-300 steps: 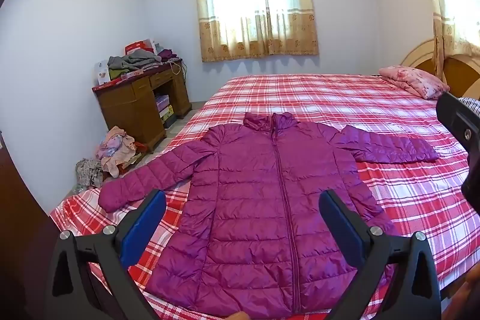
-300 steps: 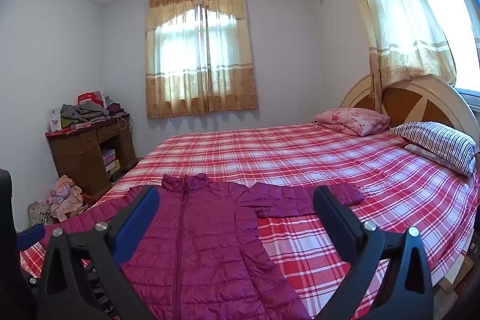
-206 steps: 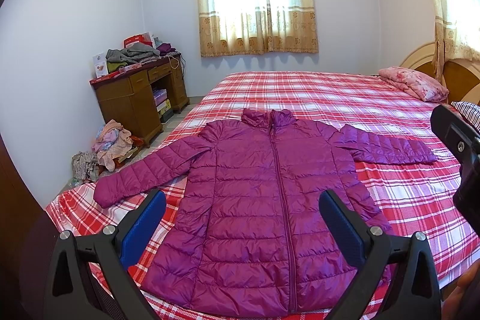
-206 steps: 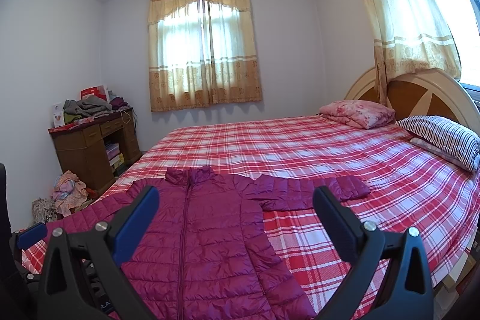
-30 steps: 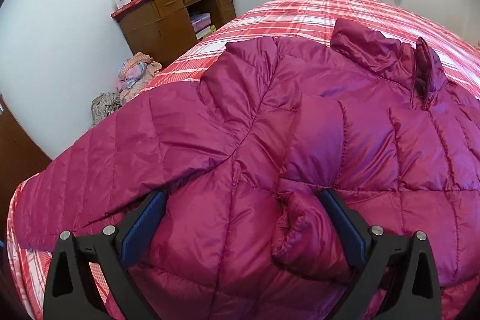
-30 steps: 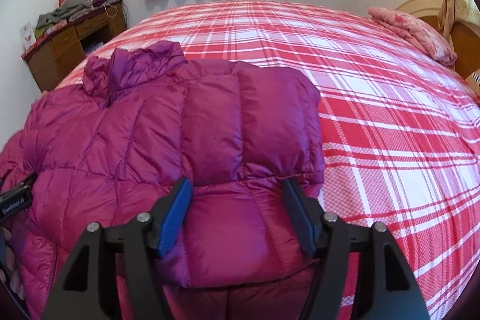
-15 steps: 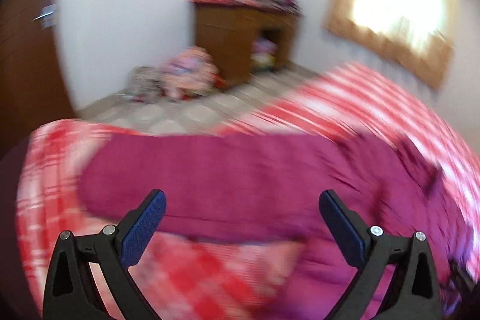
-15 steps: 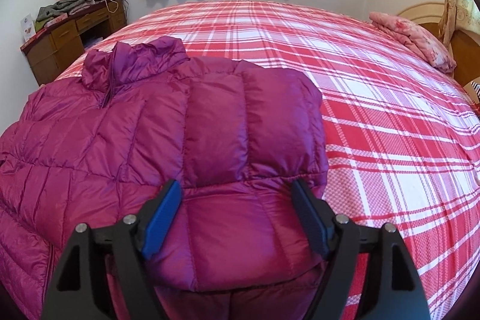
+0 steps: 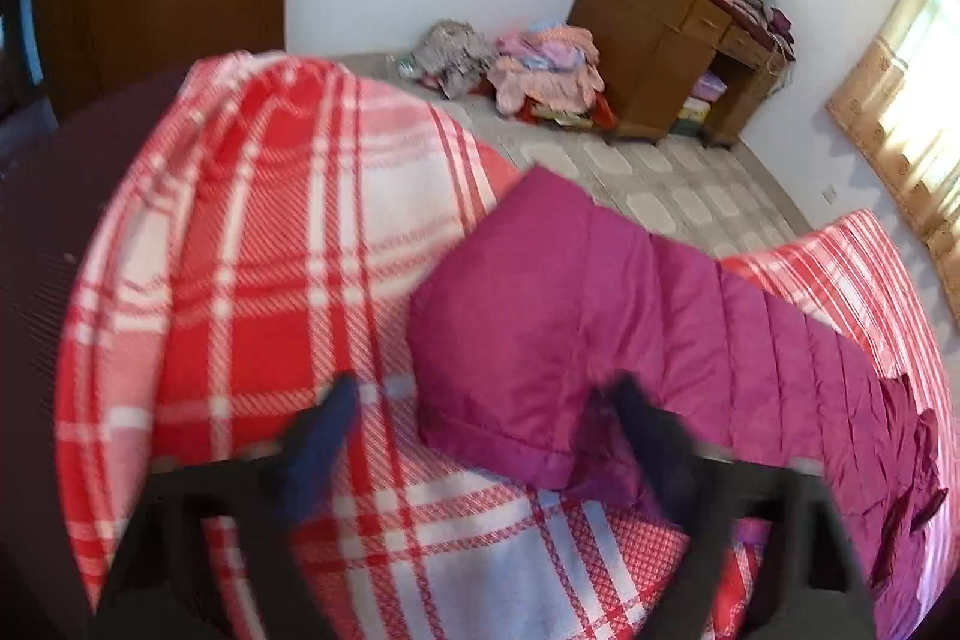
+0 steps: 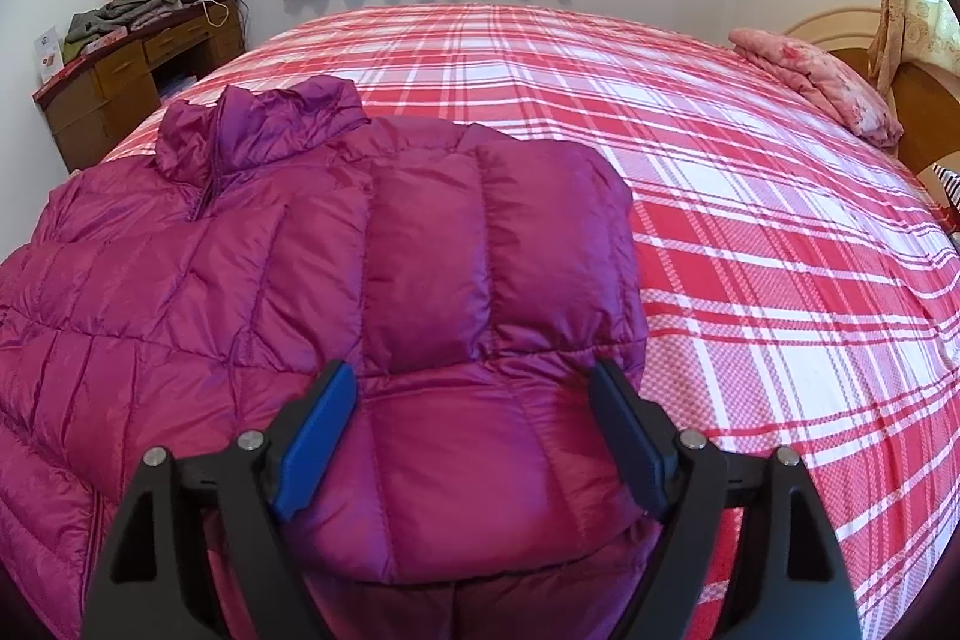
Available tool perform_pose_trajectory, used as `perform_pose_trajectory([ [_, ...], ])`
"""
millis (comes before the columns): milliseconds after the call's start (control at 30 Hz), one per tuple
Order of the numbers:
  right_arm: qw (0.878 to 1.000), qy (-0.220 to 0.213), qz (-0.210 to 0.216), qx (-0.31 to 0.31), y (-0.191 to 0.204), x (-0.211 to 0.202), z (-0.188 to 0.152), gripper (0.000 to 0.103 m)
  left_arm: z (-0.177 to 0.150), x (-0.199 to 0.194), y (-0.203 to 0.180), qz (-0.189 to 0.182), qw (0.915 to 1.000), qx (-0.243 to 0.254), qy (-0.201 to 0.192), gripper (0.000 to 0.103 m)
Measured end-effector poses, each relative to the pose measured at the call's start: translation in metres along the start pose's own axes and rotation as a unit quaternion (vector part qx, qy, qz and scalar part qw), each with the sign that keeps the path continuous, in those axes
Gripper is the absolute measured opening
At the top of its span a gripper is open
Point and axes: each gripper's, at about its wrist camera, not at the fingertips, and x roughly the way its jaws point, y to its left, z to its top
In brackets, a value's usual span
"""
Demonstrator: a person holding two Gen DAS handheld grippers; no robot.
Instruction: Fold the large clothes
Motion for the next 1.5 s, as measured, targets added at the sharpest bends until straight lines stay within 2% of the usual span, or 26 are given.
perform_pose_trajectory([
  [33, 1.000, 0.000, -0.001, 0.000, 0.000, 0.000, 0.000, 0.083, -0.001, -0.002, -0.002, 0.002, 0.9999, 0.006, -0.008, 0.055],
  [67, 1.000, 0.000, -0.001, -0.001, 0.000, 0.000, 0.000, 0.084, -0.003, -0.001, -0.004, -0.021, 0.9997, 0.007, -0.005, 0.047],
  [167, 1.000, 0.000, -0.001, -0.001, 0.000, 0.000, 0.000, 0.084, -0.004, -0.007, -0.013, -0.007, 0.9995, 0.024, -0.021, 0.039],
  [200, 1.000, 0.000, -0.001, -0.001, 0.000, 0.000, 0.000, 0.084, -0.004, -0.009, -0.014, -0.007, 0.9991, 0.030, -0.028, 0.027],
  [233, 1.000, 0.000, -0.001, -0.001, 0.000, 0.000, 0.000, 0.084, -0.004, -0.013, -0.018, -0.017, 0.9987, 0.036, -0.033, 0.020],
  [333, 1.000, 0.000, 0.000, 0.000, 0.000, 0.000, 0.000, 0.084, 0.001, -0.027, -0.036, -0.026, 0.9962, 0.059, -0.059, 0.017],
  [467, 1.000, 0.000, 0.003, 0.003, -0.001, 0.000, 0.000, 0.084, 0.004, -0.063, -0.087, -0.067, 0.9851, 0.117, -0.106, 0.017],
  [567, 1.000, -0.001, 0.006, 0.006, -0.002, 0.000, 0.000, 0.084, -0.011, -0.113, -0.141, -0.131, 0.9643, 0.174, -0.151, 0.017],
  [667, 1.000, -0.001, 0.011, 0.011, -0.004, 0.000, -0.001, 0.084, -0.040, -0.159, -0.195, -0.202, 0.9328, 0.236, -0.184, 0.017],
  [700, 1.000, -0.002, 0.013, 0.014, -0.005, 0.000, 0.000, 0.084, -0.055, -0.175, -0.217, -0.237, 0.9177, 0.260, -0.184, 0.017],
  [733, 1.000, -0.002, 0.015, 0.016, -0.006, 0.000, 0.000, 0.084, -0.067, -0.186, -0.233, -0.263, 0.9062, 0.278, -0.180, 0.017],
  [833, 0.999, -0.004, 0.025, 0.024, -0.009, -0.001, -0.001, 0.085, -0.114, -0.209, -0.281, -0.343, 0.8655, 0.332, -0.152, 0.017],
  [867, 0.999, -0.005, 0.031, 0.029, -0.011, -0.002, -0.001, 0.085, -0.136, -0.214, -0.297, -0.368, 0.8474, 0.355, -0.142, 0.017],
  [933, 0.998, -0.006, 0.041, 0.039, -0.015, -0.002, -0.001, 0.086, -0.167, -0.217, -0.315, -0.385, 0.8295, 0.381, -0.136, 0.017],
  [1000, 0.997, -0.007, 0.051, 0.050, -0.019, -0.003, -0.001, 0.086, -0.194, -0.204, -0.329, -0.386, 0.8256, 0.397, -0.107, 0.017],
  [1067, 0.996, -0.008, 0.061, 0.060, -0.023, -0.003, -0.002, 0.086, -0.213, -0.182, -0.337, -0.379, 0.8299, 0.405, -0.061, 0.017],
  [1100, 0.996, -0.009, 0.065, 0.065, -0.025, -0.003, -0.002, 0.086, -0.221, -0.162, -0.338, -0.375, 0.8346, 0.403, -0.024, 0.017],
  [1167, 0.995, -0.010, 0.071, 0.070, -0.027, -0.003, -0.002, 0.087, -0.230, -0.136, -0.341, -0.373, 0.8365, 0.400, 0.035, 0.018],
  [1200, 0.995, -0.011, 0.073, 0.072, -0.027, -0.003, -0.002, 0.087, -0.232, -0.119, -0.337, -0.375, 0.8363, 0.392, 0.081, 0.023],
  [1267, 0.995, -0.011, 0.074, 0.073, -0.028, -0.004, -0.002, 0.087, -0.235, -0.103, -0.332, -0.377, 0.8365, 0.378, 0.123, 0.036],
  [1333, 0.995, -0.011, 0.073, 0.073, -0.028, -0.003, -0.002, 0.087, -0.244, -0.104, -0.322, -0.369, 0.8384, 0.381, 0.125, 0.052],
  [1500, 0.995, -0.008, 0.069, 0.073, -0.028, -0.003, -0.001, 0.087, -0.249, -0.125, -0.296, -0.356, 0.8298, 0.418, 0.100, 0.058],
])
